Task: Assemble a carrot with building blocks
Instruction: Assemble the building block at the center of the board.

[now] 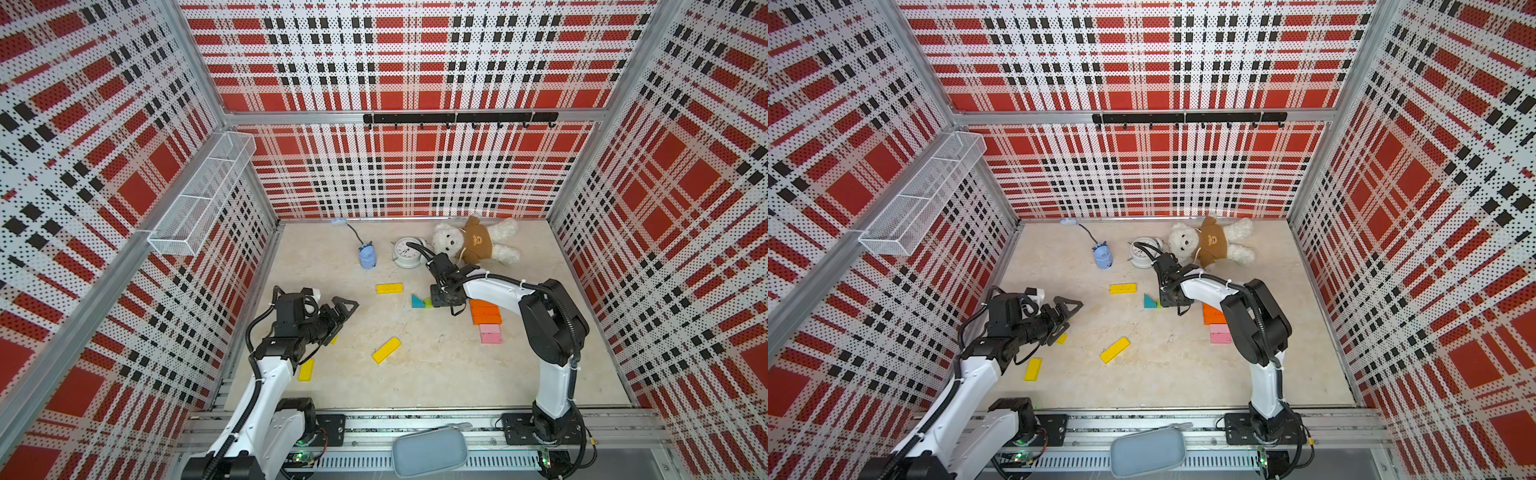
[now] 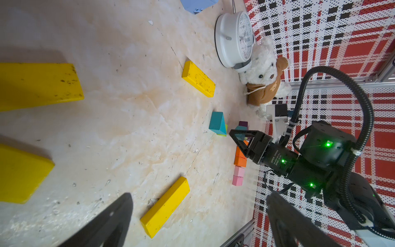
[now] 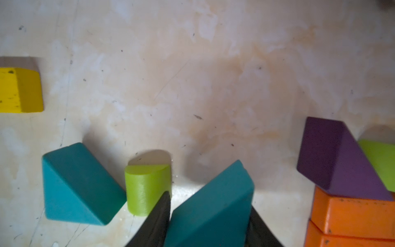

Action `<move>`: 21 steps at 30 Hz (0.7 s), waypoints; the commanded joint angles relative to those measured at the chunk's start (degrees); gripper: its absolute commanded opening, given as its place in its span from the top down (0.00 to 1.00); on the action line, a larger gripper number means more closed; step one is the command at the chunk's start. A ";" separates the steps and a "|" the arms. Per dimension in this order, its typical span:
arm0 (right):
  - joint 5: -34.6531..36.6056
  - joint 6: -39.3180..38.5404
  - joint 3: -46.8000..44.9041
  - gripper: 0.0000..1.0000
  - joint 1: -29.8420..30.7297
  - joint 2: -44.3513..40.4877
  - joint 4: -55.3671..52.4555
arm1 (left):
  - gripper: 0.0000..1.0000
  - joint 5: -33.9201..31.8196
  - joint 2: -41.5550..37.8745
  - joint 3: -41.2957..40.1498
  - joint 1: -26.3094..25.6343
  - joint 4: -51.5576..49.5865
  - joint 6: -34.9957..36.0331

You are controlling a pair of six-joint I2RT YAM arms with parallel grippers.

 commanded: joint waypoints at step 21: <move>-1.84 -0.28 -1.18 0.49 -0.51 -1.60 1.13 | 0.01 -0.63 0.26 0.17 -0.16 -0.32 0.93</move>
